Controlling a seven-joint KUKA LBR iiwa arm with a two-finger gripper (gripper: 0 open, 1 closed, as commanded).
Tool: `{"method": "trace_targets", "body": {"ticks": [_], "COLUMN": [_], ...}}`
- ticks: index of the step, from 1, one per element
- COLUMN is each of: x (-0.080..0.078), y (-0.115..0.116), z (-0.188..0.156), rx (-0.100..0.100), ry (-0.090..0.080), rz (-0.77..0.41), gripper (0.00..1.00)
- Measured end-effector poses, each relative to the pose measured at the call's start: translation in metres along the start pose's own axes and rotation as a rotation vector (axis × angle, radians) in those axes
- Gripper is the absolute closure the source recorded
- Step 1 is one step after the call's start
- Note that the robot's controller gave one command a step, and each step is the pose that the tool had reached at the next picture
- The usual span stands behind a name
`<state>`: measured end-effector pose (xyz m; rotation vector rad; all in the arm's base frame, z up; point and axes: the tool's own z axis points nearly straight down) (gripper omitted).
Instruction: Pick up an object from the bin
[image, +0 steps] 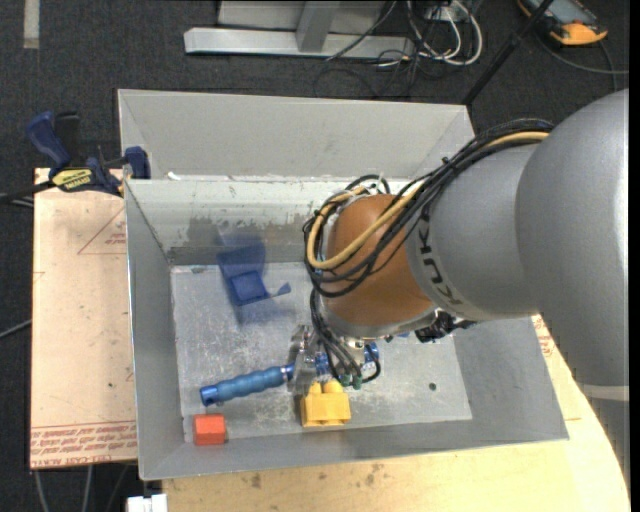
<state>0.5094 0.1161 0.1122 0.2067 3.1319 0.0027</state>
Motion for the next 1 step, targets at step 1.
{"method": "trace_targets", "body": {"ticks": [1], "x": [-0.0019], "y": [0.0008], "z": [-0.0832], "rx": [-0.001], "ry": [-0.004], "rz": [0.0], "gripper": [1.0]}}
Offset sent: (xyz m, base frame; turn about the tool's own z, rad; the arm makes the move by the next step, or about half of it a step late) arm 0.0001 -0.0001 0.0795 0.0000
